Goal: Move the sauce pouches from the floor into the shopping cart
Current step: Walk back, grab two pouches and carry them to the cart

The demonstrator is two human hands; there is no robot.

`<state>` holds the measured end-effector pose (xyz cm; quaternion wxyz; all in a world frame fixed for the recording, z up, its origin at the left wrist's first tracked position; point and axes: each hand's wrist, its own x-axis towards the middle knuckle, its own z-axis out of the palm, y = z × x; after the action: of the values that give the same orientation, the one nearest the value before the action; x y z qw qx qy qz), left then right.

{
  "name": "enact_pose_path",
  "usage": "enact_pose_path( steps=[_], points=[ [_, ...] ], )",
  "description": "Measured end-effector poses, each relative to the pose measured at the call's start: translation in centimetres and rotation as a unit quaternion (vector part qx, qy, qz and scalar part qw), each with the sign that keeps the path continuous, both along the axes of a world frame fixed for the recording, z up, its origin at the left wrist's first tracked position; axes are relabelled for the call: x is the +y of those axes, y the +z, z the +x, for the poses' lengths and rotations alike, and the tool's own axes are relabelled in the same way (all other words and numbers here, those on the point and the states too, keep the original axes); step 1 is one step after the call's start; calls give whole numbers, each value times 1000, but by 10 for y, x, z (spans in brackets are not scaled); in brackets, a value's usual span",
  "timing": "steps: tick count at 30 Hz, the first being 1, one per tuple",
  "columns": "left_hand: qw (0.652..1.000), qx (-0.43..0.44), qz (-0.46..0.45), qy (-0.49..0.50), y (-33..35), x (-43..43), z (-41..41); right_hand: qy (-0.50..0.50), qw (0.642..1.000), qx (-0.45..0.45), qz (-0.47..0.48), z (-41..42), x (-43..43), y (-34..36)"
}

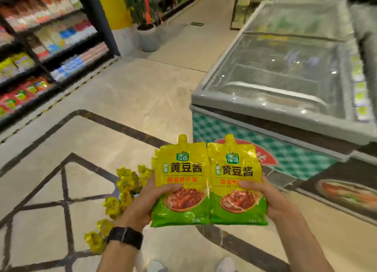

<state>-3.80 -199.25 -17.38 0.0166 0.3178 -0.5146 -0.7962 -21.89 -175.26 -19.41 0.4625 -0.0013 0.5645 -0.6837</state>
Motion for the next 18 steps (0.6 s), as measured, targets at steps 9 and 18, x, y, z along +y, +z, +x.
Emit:
enact_pose_path(
  steps=[9, 18],
  points=[
    [969, 13, -4, -246, 8, 152, -171, -234, 970, 0, -60, -39, 205, 8],
    [879, -1, -9, -477, -1, 297, -337, -428, 897, 10, -114, -71, 342, 4]
  ],
)
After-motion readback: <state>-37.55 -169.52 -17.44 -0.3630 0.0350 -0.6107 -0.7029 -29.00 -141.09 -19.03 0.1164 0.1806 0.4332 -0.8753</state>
